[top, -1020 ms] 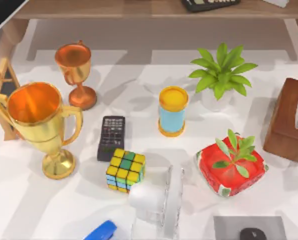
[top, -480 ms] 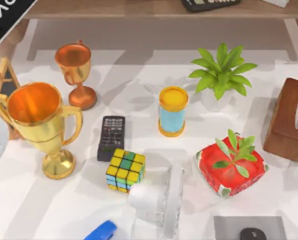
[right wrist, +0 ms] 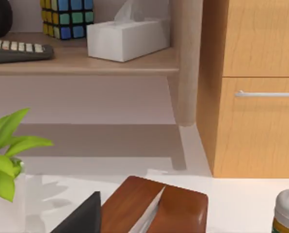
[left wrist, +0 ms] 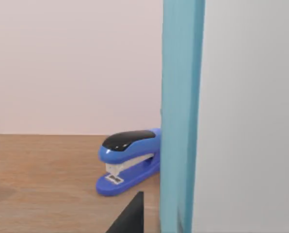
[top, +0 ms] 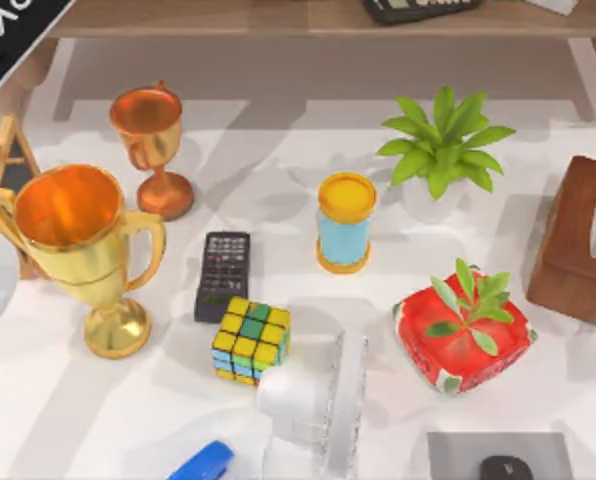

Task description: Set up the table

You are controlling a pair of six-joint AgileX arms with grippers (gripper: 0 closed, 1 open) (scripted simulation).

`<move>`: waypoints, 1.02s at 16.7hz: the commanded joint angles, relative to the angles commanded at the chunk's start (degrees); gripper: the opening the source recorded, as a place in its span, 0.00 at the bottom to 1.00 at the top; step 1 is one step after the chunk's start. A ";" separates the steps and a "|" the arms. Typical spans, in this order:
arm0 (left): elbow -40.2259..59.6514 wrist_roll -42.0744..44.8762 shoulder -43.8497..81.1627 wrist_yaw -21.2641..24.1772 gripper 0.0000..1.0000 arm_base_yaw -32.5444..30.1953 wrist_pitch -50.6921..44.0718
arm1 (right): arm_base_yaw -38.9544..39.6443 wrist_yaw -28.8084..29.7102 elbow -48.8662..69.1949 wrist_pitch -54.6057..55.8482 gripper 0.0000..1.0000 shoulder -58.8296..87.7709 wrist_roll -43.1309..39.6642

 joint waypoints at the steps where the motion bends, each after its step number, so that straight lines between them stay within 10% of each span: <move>1: 0.00 0.00 0.00 0.00 0.47 0.00 0.00 | 0.00 0.00 0.00 0.00 1.00 0.00 0.00; 7: 0.00 0.00 0.00 0.00 0.02 0.00 0.00 | 0.00 0.00 0.00 0.00 1.00 0.00 0.00; 17: -0.19 0.07 -0.22 -0.05 0.00 -0.31 0.07 | 0.00 0.00 0.00 0.00 1.00 0.00 0.00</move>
